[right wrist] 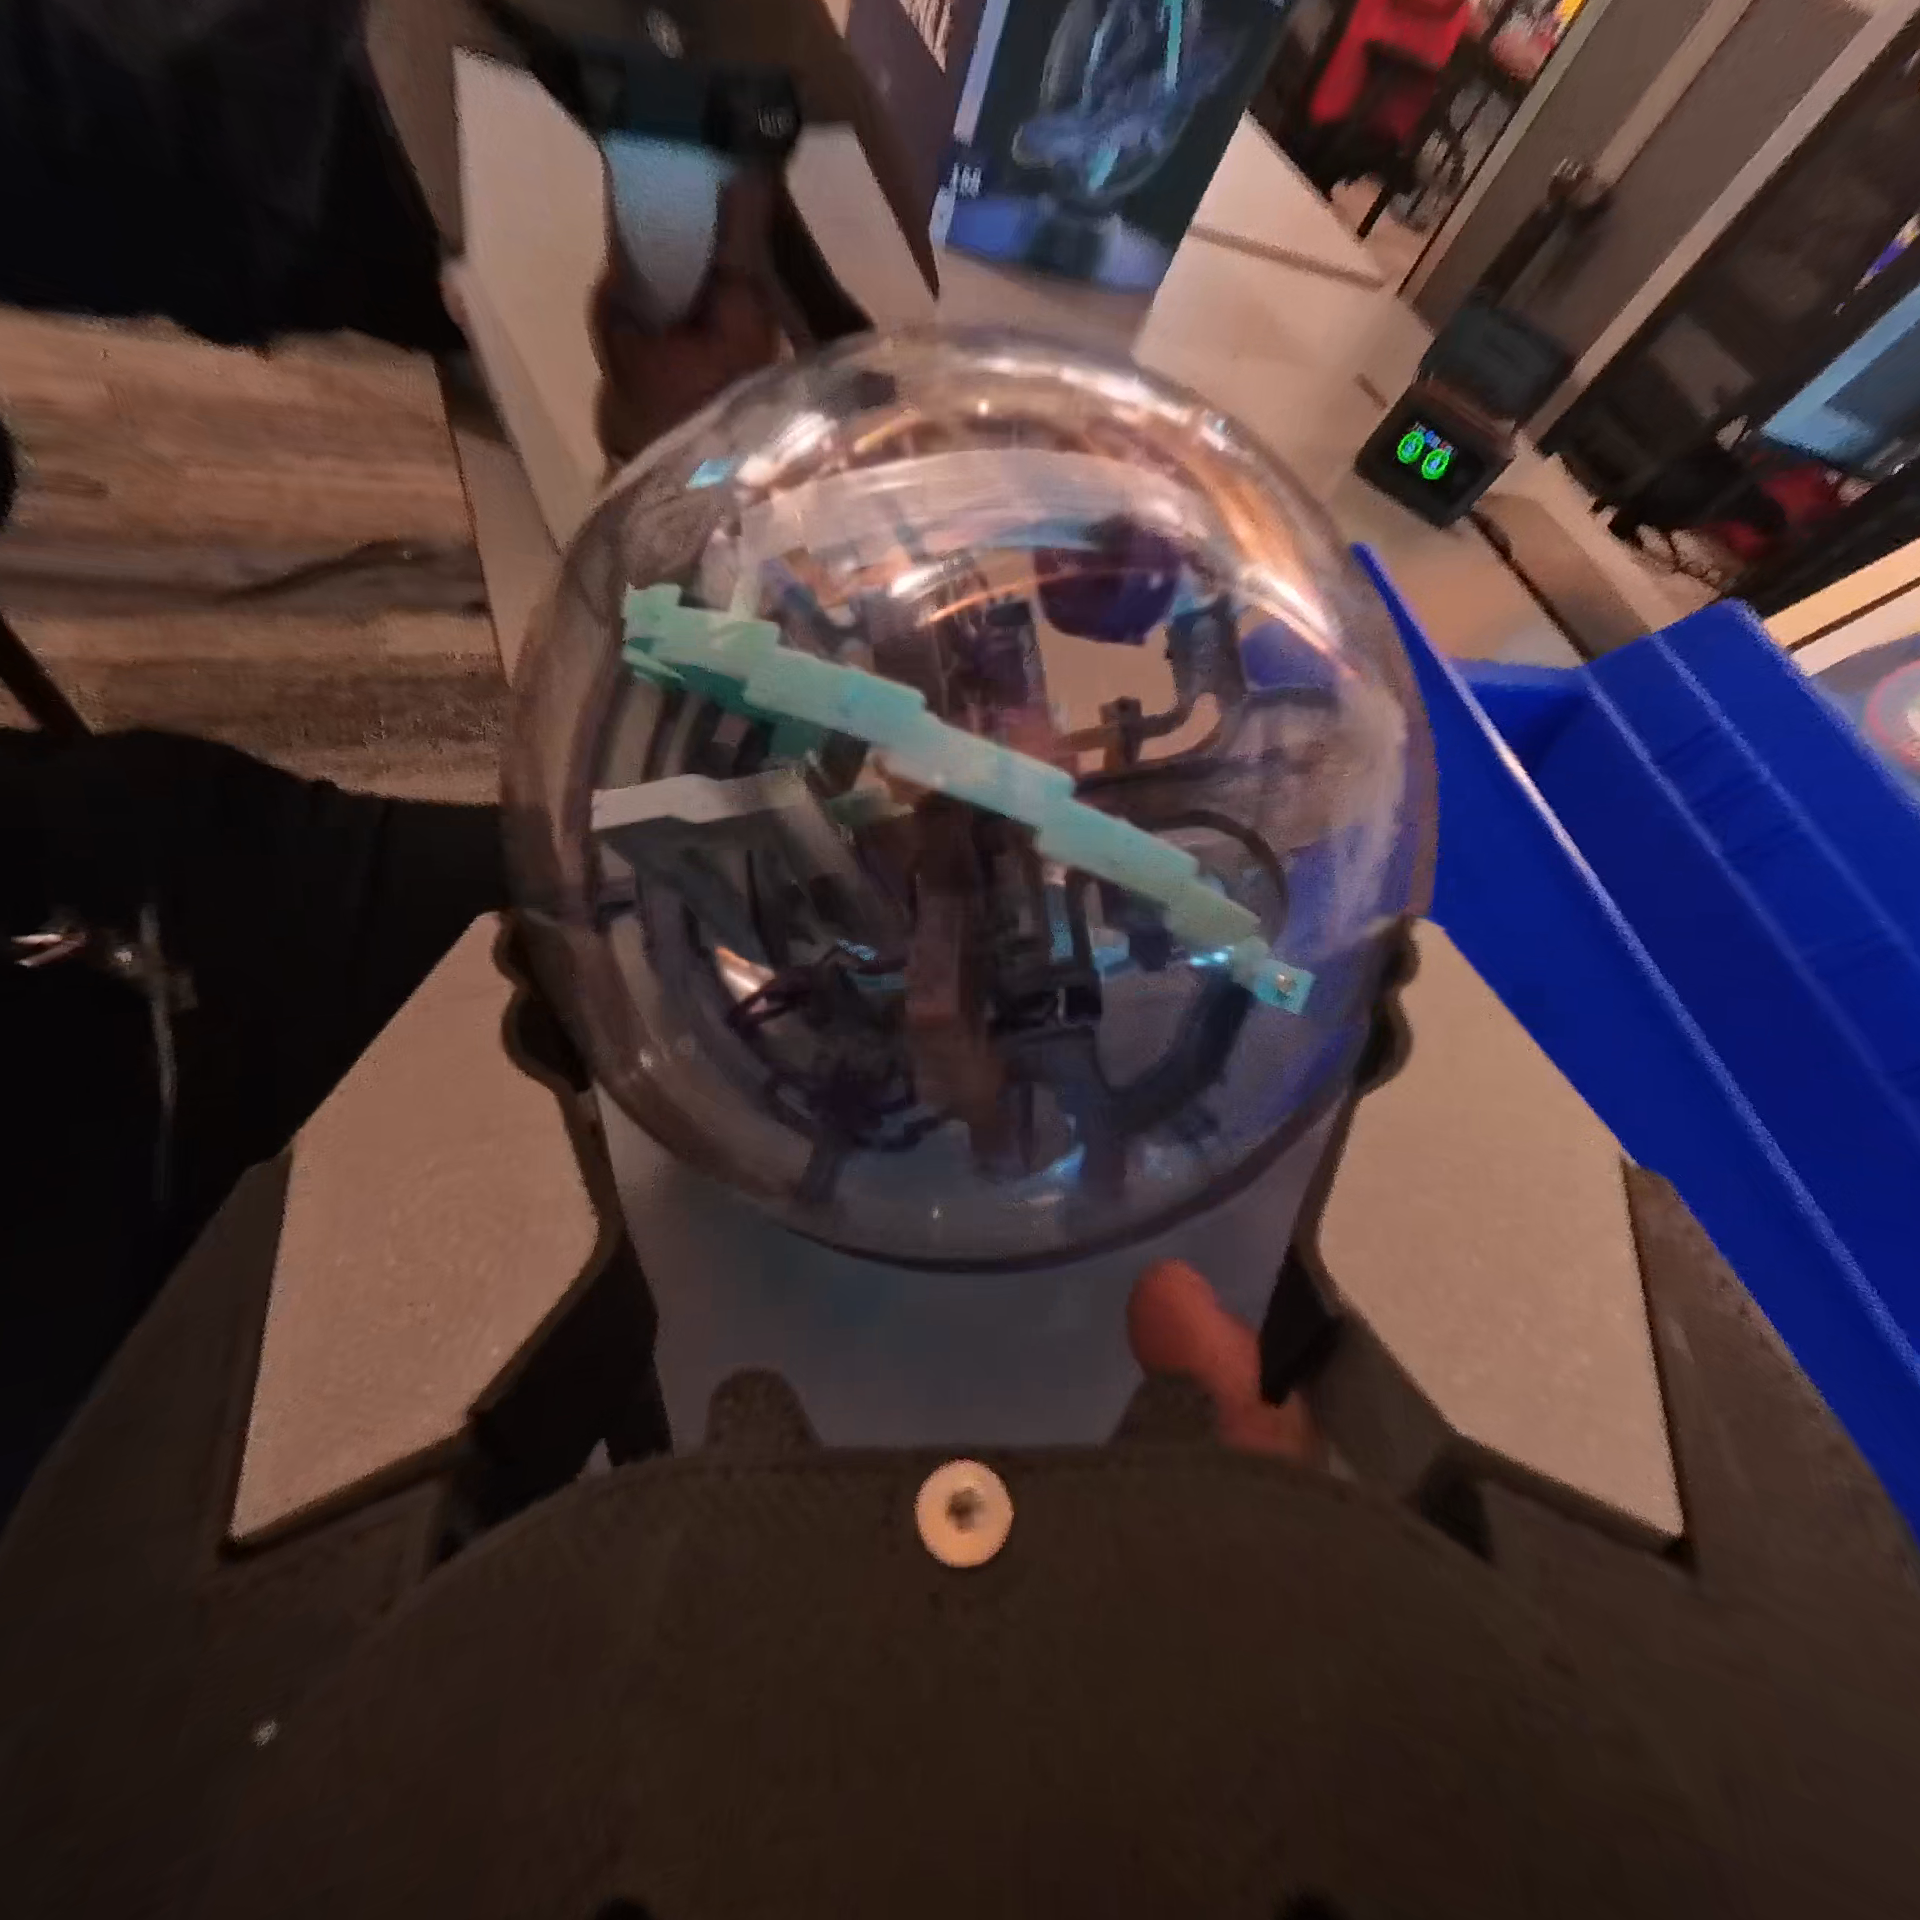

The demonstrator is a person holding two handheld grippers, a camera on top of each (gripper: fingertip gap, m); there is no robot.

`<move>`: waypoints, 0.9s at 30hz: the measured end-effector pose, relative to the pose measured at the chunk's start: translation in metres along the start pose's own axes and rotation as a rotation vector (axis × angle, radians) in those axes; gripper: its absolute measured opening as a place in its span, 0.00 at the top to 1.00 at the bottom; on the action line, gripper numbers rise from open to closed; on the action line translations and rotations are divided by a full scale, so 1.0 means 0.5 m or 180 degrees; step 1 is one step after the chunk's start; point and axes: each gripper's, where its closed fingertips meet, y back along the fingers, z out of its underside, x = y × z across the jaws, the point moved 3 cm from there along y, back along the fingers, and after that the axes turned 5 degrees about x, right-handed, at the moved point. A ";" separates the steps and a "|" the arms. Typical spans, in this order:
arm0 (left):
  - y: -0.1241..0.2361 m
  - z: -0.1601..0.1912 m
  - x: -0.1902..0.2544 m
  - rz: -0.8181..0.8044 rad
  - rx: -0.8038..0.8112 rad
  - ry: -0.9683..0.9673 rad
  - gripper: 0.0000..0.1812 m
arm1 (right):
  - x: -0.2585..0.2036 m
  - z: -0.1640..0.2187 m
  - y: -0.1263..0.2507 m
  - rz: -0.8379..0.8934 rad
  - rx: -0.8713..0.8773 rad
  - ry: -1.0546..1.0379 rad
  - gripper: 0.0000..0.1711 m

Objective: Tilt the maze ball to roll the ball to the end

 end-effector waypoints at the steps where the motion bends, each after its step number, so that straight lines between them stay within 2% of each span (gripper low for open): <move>1: -0.001 -0.002 0.003 0.0030 0.0006 -0.0091 0.54 | 0.004 0.008 -0.005 -0.0007 -0.0056 -0.0007 0.12; 2: -0.002 0.003 0.001 0.0007 -0.0054 -0.0264 0.53 | 0.008 0.014 -0.006 -0.0025 -0.0064 -0.0022 0.09; 5: -0.001 0.034 -0.018 -0.0126 -0.0367 -0.0738 0.46 | 0.014 0.025 -0.007 -0.0107 -0.0055 -0.0176 0.10; 13: -0.056 0.018 -0.043 -0.0318 -0.0366 -0.1033 0.33 | 0.026 0.001 -0.021 -0.0400 0.0444 -0.0675 0.10; 15: -0.072 0.030 -0.046 -0.0428 -0.0439 -0.0852 0.30 | 0.037 -0.010 -0.025 -0.0459 0.0530 -0.0893 0.10; 19: -0.079 0.031 -0.039 -0.0537 -0.0335 -0.0494 0.28 | 0.045 -0.011 -0.029 -0.0674 0.0248 -0.1050 0.10; 27: -0.098 -0.018 0.003 -0.0859 -0.0069 0.0325 0.25 | 0.060 -0.034 -0.003 -0.1226 -0.0074 -0.1245 0.08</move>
